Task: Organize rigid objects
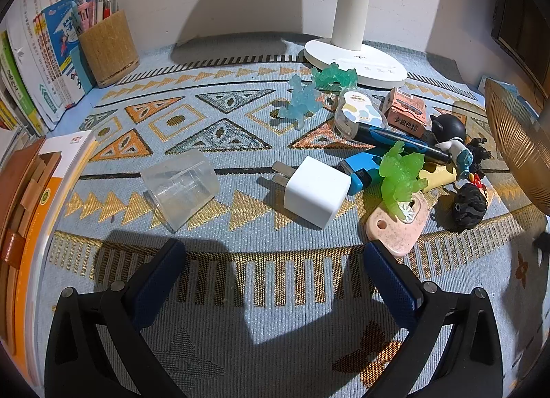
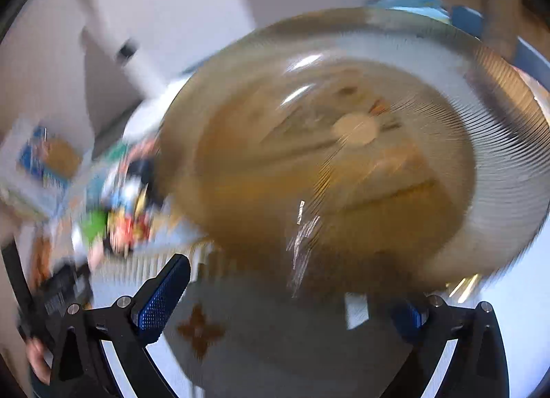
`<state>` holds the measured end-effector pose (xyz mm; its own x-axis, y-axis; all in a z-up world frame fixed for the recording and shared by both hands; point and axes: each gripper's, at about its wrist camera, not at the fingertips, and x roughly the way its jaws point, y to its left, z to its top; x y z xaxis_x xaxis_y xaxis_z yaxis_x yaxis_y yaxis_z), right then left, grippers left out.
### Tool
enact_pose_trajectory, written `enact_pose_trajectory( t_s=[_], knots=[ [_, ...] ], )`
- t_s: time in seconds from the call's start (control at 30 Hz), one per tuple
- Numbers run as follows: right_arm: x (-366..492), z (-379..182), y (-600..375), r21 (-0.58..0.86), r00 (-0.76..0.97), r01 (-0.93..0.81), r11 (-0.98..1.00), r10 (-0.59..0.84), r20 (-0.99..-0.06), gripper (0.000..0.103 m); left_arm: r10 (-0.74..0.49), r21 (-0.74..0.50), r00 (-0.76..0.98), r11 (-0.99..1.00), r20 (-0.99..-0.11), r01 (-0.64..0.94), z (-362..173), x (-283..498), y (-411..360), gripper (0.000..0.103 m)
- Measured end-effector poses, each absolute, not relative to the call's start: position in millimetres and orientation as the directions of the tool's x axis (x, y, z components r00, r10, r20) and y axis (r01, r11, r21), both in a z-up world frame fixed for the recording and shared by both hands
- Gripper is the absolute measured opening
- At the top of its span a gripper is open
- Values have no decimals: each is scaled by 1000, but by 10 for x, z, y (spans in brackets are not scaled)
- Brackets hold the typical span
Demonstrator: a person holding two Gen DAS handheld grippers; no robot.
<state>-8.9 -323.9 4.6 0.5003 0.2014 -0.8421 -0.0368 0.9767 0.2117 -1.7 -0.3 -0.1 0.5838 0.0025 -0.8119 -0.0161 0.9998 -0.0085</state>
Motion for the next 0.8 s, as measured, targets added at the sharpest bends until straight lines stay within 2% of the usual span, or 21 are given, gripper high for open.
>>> enact_pose_trajectory(
  t_s=[0.17, 0.2, 0.27, 0.37, 0.5, 0.6, 0.7, 0.8],
  knots=[
    [-302, 35, -2521, 115, 486, -202, 973, 201, -850, 103, -5, -7, 582, 1000, -813, -1, -10, -164, -1, 103],
    [-274, -29, -2387, 124, 421, -213, 969, 205, -884, 103, -9, -5, 582, 1000, -813, 8, -6, -192, 6, 103],
    [-206, -64, -2198, 3, 392, -190, 982, 79, -917, 103, -12, -8, 581, 1000, -814, 10, 6, -215, 9, 103],
    [-154, -61, -2164, 8, 368, -122, 993, 52, -928, 103, -8, -5, 580, 1000, -815, 7, 5, -281, 0, 103],
    [-352, -105, -2194, 8, 475, -122, 993, 65, -878, 103, -10, 1, 575, 1000, -818, 18, 14, -311, -12, 103],
    [-418, -97, -2187, 7, 492, -123, 992, 67, -868, 103, 16, 25, 575, 1000, -818, 8, 56, -326, 13, 102],
    [-389, -16, -2101, 48, 479, -163, 985, 122, -869, 103, 50, 80, 706, 997, -706, 9, 313, -501, -12, 102],
    [-665, 376, -2036, 87, 623, -191, 978, 189, -759, 103, 36, 109, 831, 994, -555, 30, 657, -738, -60, 102]
  ],
)
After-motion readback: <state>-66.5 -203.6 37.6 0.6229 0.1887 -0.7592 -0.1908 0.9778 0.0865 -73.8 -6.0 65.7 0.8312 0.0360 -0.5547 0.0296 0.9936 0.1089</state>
